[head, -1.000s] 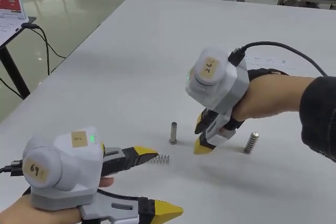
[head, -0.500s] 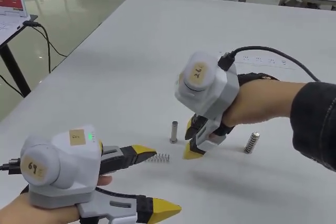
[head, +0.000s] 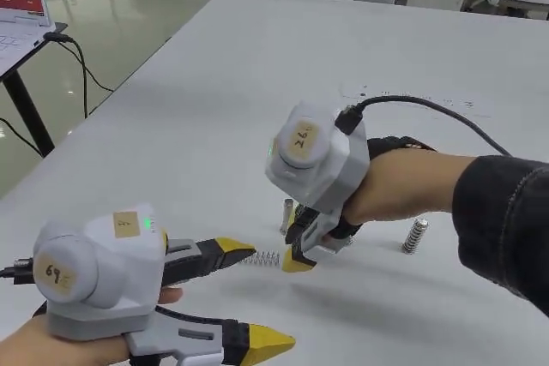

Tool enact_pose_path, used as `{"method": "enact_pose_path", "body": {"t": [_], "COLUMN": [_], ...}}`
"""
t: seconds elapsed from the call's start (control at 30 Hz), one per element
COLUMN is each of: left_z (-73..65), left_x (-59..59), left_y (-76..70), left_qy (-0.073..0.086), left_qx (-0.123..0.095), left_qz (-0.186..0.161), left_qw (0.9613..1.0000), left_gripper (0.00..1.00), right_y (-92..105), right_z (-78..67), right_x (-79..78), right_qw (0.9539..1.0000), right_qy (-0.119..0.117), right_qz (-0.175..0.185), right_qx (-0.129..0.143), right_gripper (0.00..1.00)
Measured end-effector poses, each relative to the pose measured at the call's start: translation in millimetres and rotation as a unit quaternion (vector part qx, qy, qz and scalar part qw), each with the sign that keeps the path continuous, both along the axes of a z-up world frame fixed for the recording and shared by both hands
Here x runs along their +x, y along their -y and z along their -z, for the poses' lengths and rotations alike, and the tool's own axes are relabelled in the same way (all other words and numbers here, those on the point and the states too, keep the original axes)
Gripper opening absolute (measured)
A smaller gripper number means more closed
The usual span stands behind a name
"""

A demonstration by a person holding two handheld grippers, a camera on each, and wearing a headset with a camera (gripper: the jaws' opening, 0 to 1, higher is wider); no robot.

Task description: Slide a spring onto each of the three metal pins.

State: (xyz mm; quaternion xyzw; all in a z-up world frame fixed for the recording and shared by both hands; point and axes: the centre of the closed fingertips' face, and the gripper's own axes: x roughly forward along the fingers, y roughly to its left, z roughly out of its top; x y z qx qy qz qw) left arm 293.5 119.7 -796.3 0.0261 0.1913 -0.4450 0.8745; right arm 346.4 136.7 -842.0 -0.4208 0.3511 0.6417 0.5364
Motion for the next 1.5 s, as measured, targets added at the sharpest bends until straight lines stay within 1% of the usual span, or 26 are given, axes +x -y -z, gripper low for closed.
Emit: {"method": "enact_pose_path", "body": {"t": [0.13, 0.23, 0.43, 0.53, 0.63, 0.7, 0.97, 1.07, 1.2, 1.3, 1.4, 1.5], "left_z": [0.1, -0.3, 0.0, 0.4, 0.9, 1.1, 0.9, 0.9, 1.2, 1.8, 1.5, 1.3], "left_x": [-0.4, -0.3, -0.5, -0.6, -0.7, -0.6, -0.3, -0.5, -1.1, -1.2, -0.5, 0.0], "left_y": [-0.4, -0.6, -0.7, -0.8, -0.9, -0.9, -1.3, -1.4, -0.9, -0.9, -0.5, 0.3], "left_qy": [0.0, 0.0, 0.0, -0.001, -0.002, -0.002, -0.002, -0.002, -0.003, -0.004, -0.003, -0.002], "left_qx": [0.0, -0.001, 0.0, 0.001, 0.002, 0.002, 0.002, 0.003, 0.004, 0.005, 0.005, 0.006], "left_qz": [0.0, 0.0, 0.0, 0.0, 0.001, 0.001, 0.001, 0.001, 0.002, 0.004, 0.004, 0.006], "left_qw": [1.0, 1.0, 1.0, 1.0, 1.0, 1.0, 1.0, 1.0, 1.0, 1.0, 1.0, 1.0], "left_gripper": [0.6, 0.6, 0.59, 0.59, 0.59, 0.59, 0.59, 0.59, 0.59, 0.58, 0.58, 0.58], "right_y": [-6.1, -9.1, -11.0, -12.0, -12.4, -13.1, -15.0, -13.6, -11.4, -6.8, -0.8, 4.6], "right_z": [2.1, 5.3, 11.3, 14.0, 17.7, 19.9, 23.0, 23.2, 22.9, 22.7, 21.2, 16.4], "right_x": [-0.4, -0.8, 0.9, 0.7, -1.8, -1.4, -3.5, -2.3, -2.1, -2.4, -3.9, -6.6], "right_qw": [1.0, 1.0, 1.0, 1.0, 1.0, 1.0, 0.9999, 0.9998, 0.9998, 0.9998, 0.9998, 0.9998], "right_qy": [-0.002, 0.001, 0.006, 0.004, 0.001, 0.007, 0.01, 0.015, 0.016, 0.015, 0.009, 0.004], "right_qz": [0.003, 0.002, 0.004, 0.006, 0.004, -0.001, -0.009, -0.01, -0.006, -0.002, 0.004, 0.007], "right_qx": [0.003, 0.003, 0.0, 0.001, -0.002, -0.004, -0.009, -0.012, -0.009, -0.012, -0.017, -0.017], "right_gripper": [0.17, 0.16, 0.14, 0.14, 0.14, 0.14, 0.11, 0.08, 0.08, 0.08, 0.07, 0.07]}}
